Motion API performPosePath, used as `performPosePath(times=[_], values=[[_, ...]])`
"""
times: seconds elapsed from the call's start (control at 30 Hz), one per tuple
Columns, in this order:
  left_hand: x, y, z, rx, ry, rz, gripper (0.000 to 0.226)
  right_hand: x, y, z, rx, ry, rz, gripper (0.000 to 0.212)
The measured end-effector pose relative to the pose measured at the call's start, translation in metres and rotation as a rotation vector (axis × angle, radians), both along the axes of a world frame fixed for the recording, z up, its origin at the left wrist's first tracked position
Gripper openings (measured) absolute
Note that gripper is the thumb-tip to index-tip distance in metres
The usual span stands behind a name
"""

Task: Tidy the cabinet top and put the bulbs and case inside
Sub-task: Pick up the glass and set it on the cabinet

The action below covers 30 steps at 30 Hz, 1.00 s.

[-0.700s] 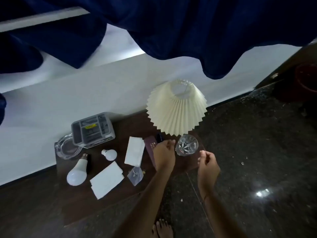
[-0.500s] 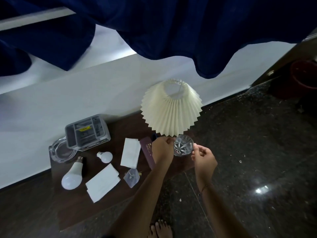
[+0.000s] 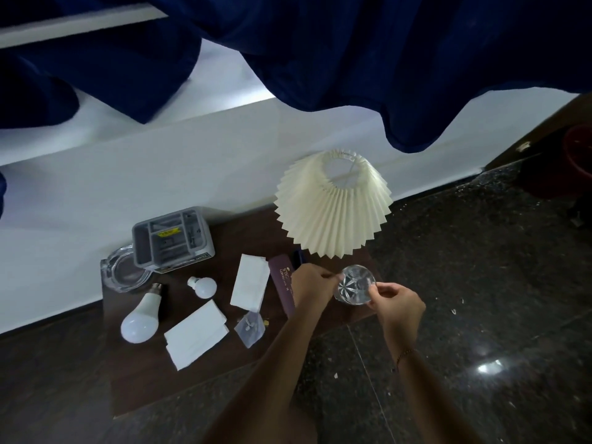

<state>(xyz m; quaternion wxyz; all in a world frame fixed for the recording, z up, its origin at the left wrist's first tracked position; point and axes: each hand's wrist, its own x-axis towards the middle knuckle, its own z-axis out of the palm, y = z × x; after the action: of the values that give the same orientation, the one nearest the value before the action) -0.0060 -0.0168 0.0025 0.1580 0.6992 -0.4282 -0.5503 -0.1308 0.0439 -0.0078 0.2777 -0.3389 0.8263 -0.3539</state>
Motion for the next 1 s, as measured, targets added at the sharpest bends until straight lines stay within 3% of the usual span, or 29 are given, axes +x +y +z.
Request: performPosePath(times=[0.1,0.43,0.57,1.0], values=[[0.003,0.012,0.006,-0.006,0.012,-0.001,0.023,-0.001,0.009,0.009,-0.012,0.108,0.095,0.007],[0.049,0.053,0.024,-0.042,-0.021,0.114,0.022,0.029,0.02,0.038,0.1,0.088,0.303,0.011],[0.082,0.061,0.036,-0.026,-0.03,0.21,0.019,0.057,0.017,0.048,0.055,-0.011,0.373,0.01],[0.225,0.061,0.072,-0.132,-0.184,0.439,0.018,0.195,-0.038,0.063,-0.004,0.125,0.809,0.011]])
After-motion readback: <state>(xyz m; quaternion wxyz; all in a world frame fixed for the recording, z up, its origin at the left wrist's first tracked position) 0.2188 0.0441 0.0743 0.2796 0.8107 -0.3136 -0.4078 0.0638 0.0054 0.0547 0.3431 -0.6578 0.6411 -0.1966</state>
